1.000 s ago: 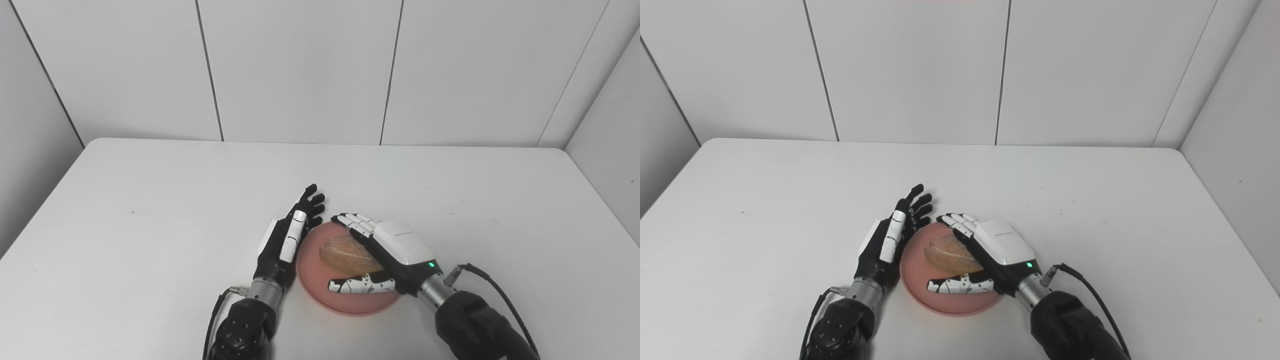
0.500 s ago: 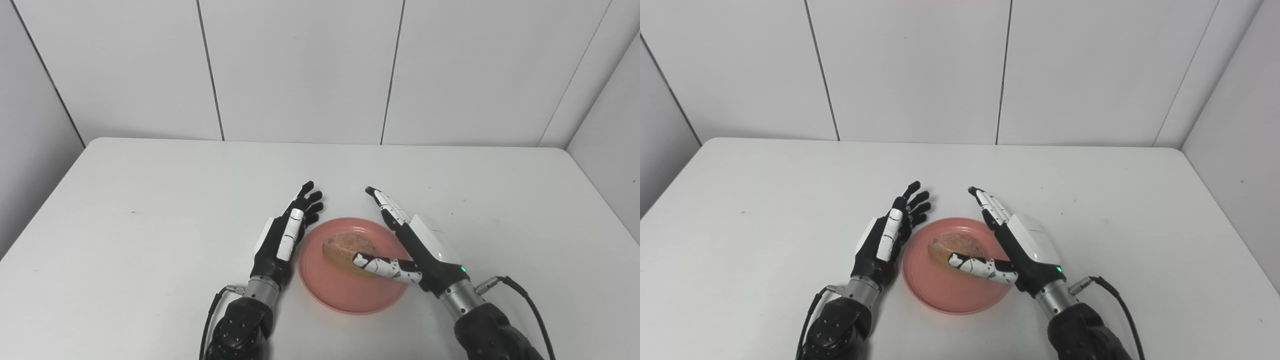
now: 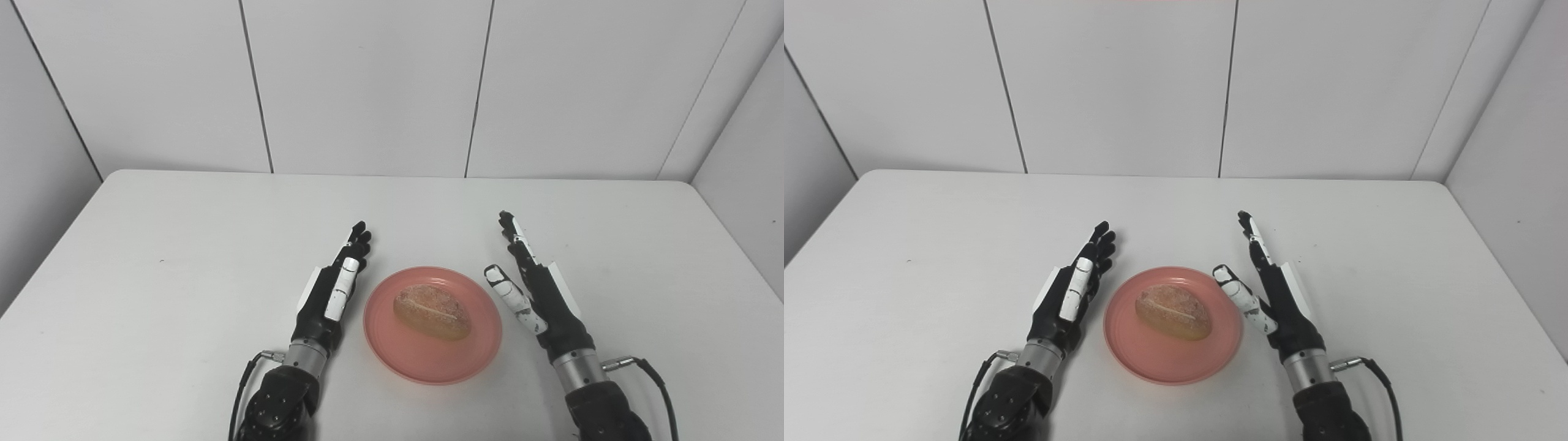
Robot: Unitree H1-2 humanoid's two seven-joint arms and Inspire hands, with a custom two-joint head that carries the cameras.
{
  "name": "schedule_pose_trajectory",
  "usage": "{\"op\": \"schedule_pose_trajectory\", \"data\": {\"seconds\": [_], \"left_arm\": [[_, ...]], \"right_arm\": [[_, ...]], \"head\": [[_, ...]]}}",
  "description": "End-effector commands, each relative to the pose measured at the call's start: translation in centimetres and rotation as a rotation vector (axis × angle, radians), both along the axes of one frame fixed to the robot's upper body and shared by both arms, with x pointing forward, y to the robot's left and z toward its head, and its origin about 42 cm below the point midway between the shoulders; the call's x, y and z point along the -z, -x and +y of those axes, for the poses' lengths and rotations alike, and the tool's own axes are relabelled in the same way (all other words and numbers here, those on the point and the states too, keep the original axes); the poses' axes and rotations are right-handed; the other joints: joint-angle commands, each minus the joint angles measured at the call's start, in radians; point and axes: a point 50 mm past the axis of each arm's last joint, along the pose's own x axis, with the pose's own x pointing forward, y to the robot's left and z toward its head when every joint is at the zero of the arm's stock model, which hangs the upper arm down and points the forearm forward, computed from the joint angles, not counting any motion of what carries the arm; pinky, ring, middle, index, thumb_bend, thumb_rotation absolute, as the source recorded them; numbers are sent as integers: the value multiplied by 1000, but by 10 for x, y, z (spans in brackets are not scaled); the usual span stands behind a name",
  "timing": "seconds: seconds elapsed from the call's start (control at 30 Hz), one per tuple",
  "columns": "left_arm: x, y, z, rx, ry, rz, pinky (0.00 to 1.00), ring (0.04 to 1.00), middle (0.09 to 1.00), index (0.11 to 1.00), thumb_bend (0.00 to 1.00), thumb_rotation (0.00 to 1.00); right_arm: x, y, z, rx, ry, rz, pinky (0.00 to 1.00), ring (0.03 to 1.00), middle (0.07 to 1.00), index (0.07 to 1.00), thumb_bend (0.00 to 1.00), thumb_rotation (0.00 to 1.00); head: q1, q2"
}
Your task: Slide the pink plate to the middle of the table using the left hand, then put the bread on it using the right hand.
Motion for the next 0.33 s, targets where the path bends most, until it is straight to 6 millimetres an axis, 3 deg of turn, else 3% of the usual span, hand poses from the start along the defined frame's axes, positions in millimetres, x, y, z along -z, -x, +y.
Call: {"op": "schedule_pose_trajectory", "data": {"seconds": [0.0, 0.3], "left_arm": [[-15, -4, 0, -12, -16, -80, 1000, 1000, 1000, 1000, 666, 1000], [-8, -4, 1, -55, -14, -94, 1000, 1000, 1000, 1000, 695, 1000]], "right_arm": [[-10, -6, 2, 3, -64, -43, 999, 1000, 1000, 1000, 600, 1000], [8, -9, 8, 78, -219, 49, 1000, 1000, 1000, 1000, 667, 1000]], "head": [[-1, 0], [-2, -5]]}}
